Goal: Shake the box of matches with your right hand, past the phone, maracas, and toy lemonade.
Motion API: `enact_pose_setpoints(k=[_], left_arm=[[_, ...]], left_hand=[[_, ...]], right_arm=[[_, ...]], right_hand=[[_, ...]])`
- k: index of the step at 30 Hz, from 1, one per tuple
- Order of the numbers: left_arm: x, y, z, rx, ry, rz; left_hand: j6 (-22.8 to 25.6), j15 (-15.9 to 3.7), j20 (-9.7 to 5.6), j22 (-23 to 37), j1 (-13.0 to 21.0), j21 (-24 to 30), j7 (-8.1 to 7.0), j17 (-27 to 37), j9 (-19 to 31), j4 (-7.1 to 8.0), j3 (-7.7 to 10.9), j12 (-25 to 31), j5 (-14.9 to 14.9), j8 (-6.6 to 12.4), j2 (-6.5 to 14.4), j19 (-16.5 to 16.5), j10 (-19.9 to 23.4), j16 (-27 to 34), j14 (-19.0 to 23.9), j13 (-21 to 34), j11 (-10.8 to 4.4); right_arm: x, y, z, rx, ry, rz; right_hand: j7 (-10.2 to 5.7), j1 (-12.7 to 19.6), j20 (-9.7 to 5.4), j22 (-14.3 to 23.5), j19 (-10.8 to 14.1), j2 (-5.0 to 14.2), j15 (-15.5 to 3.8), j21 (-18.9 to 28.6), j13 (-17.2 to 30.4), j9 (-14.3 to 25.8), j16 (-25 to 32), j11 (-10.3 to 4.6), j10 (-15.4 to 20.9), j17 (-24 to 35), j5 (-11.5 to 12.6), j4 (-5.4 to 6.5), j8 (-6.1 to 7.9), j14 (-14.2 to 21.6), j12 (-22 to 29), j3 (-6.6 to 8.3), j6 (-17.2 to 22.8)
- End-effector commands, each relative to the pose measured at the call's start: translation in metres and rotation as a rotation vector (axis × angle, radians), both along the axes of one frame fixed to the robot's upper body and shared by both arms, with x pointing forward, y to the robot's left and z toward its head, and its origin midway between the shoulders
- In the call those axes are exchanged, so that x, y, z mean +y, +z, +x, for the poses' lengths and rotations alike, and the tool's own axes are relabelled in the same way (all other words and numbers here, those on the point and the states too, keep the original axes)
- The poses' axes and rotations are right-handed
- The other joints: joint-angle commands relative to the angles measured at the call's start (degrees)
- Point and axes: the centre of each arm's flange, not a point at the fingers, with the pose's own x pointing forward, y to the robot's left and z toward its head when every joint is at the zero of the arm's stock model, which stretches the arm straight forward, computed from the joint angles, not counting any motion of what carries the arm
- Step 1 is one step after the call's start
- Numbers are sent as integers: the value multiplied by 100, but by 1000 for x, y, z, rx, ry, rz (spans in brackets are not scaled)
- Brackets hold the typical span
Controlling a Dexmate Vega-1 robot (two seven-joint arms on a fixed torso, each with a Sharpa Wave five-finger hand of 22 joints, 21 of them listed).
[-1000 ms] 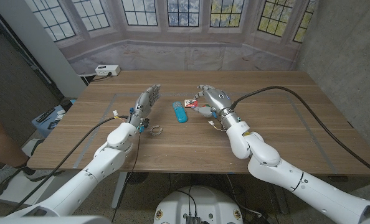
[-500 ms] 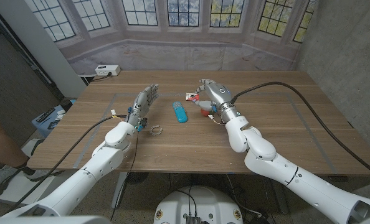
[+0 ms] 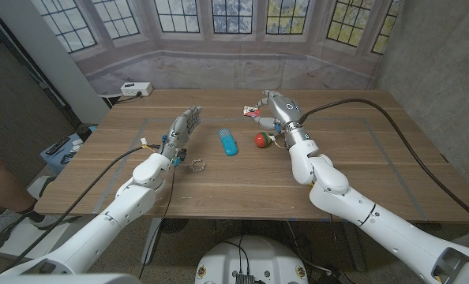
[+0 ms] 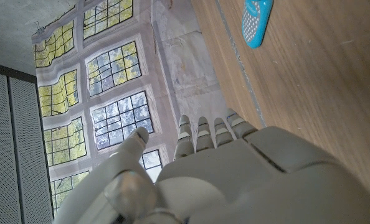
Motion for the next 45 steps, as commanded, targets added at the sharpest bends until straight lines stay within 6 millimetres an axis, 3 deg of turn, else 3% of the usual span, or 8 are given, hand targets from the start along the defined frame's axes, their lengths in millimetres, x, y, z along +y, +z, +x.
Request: enact_pose_setpoints(k=[1, 23, 45], left_arm=[[-5, 0, -2, 5, -2, 10], [-4, 4, -6, 2, 11, 13], [-13, 6, -5, 8, 0, 31]], left_hand=[[63, 1, 40, 9, -46, -3, 0, 24, 35, -20, 14, -8, -18, 4, 15, 17, 55, -4, 19, 15, -6], [54, 4, 64, 10, -50, -2, -14, 22, 35, -39, 25, -12, -19, -1, 13, 14, 50, -5, 20, 15, -5], [52, 6, 70, 10, -54, -1, -15, 22, 35, -62, 35, -14, -20, -2, 9, 14, 49, -8, 16, 15, -10]], right_arm=[[-18, 16, 17, -12, -47, 84], [-44, 37, 43, -25, -110, 182], [-62, 39, 54, -3, -143, 199]], right_hand=[[14, 44, 36, 26, -16, 67, 34, -10, 20, 14, 23, -6, 44, 17, -28, -3, -29, 46, 4, -3, 55], [26, -45, 39, 27, -35, 45, 24, -14, 21, 17, 16, -87, 27, 22, -36, 33, -62, 41, -13, -62, 39], [20, -73, 39, 27, -44, 56, 35, -15, 22, 19, 11, -67, 18, 24, -37, 38, -99, 34, -22, -89, 1]])
